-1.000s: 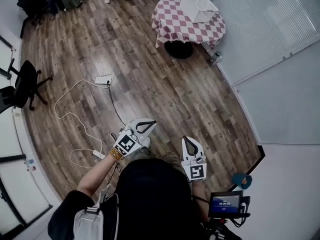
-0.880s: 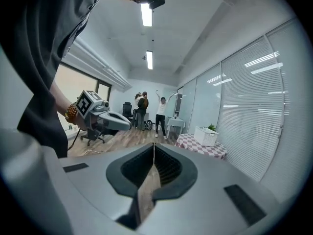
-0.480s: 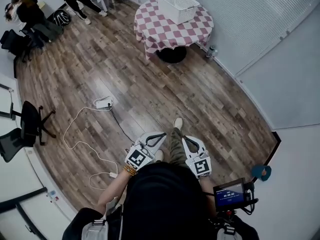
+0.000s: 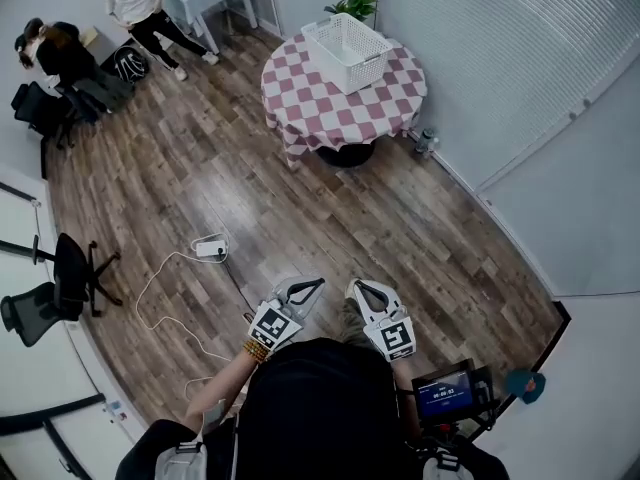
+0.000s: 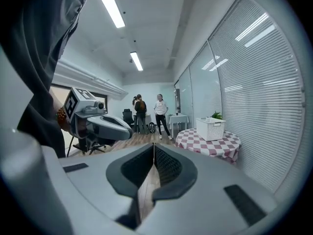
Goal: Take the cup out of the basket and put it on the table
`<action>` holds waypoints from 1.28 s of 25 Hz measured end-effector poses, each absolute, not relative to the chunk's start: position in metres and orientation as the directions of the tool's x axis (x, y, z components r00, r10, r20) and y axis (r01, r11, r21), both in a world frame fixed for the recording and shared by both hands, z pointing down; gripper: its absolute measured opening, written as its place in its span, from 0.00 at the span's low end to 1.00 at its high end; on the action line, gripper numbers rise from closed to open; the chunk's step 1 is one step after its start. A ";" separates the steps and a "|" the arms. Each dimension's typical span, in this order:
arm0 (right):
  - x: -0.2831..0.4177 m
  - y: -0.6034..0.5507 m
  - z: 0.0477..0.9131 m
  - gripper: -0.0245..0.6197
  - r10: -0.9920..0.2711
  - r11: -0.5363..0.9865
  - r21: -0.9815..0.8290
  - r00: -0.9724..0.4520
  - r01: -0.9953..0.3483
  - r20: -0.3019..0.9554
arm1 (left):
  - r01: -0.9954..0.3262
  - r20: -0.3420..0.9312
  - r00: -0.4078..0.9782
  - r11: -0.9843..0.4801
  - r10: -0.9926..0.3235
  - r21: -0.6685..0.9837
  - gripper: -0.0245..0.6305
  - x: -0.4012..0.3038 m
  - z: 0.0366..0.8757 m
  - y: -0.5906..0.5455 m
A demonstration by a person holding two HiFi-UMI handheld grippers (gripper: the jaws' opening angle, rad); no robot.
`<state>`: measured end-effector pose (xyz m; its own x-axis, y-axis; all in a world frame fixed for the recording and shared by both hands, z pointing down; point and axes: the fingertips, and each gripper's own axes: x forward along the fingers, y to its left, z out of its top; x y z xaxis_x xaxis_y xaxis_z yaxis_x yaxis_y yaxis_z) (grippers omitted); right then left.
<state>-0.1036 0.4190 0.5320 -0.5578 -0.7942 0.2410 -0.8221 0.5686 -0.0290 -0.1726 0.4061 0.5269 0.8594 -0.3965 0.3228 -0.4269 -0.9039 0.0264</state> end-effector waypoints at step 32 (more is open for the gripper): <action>-0.024 0.046 0.516 0.05 -0.761 0.597 -0.043 -0.582 -0.801 0.287 | -0.564 0.287 0.804 -0.821 -0.521 0.091 0.04 -0.126 0.533 -0.007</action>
